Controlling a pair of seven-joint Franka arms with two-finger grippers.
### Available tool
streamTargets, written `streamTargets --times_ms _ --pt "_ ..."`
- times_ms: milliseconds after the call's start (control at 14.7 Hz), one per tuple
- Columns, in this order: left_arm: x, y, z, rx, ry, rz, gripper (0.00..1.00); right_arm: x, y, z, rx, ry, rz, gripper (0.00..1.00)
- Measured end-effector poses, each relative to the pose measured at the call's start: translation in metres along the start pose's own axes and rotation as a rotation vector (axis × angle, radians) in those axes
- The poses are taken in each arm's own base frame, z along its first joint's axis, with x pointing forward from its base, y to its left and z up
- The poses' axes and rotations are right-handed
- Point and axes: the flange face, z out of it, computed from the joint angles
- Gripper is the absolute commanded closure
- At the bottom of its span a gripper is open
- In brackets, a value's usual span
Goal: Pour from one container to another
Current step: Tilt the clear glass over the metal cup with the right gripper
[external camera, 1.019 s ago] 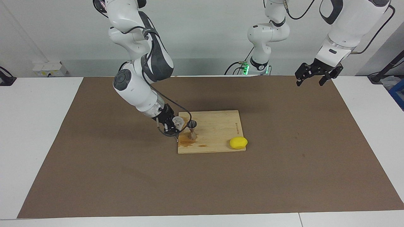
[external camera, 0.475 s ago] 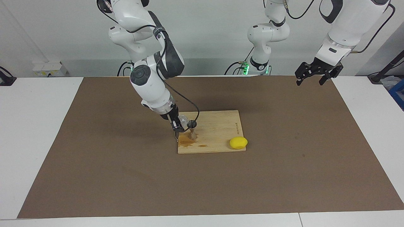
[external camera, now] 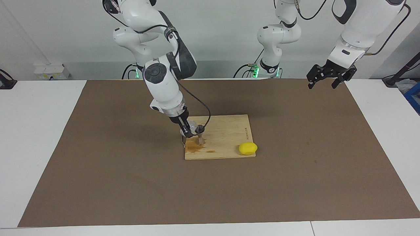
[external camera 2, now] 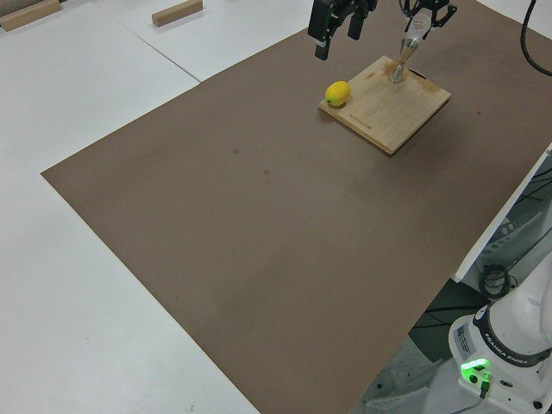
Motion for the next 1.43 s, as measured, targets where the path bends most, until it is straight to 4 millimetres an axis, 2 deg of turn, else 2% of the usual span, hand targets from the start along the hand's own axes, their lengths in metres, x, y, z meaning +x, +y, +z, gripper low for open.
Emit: streamTargets --times_ms 475,747,1222,1426 --pt "0.0 0.0 0.0 0.0 0.0 0.0 0.0 -0.008 -0.002 0.001 0.015 0.056 -0.051 1.0" --pt "0.0 0.0 0.0 0.0 0.0 0.0 0.0 -0.022 -0.002 0.003 0.019 0.085 -0.092 1.0" --pt "0.0 0.0 0.0 0.0 0.0 0.0 0.0 -0.02 -0.003 0.003 0.022 0.16 -0.142 1.0" --pt "0.0 0.0 0.0 0.0 0.0 0.0 0.0 -0.032 -0.003 0.004 0.026 0.175 -0.171 1.0"
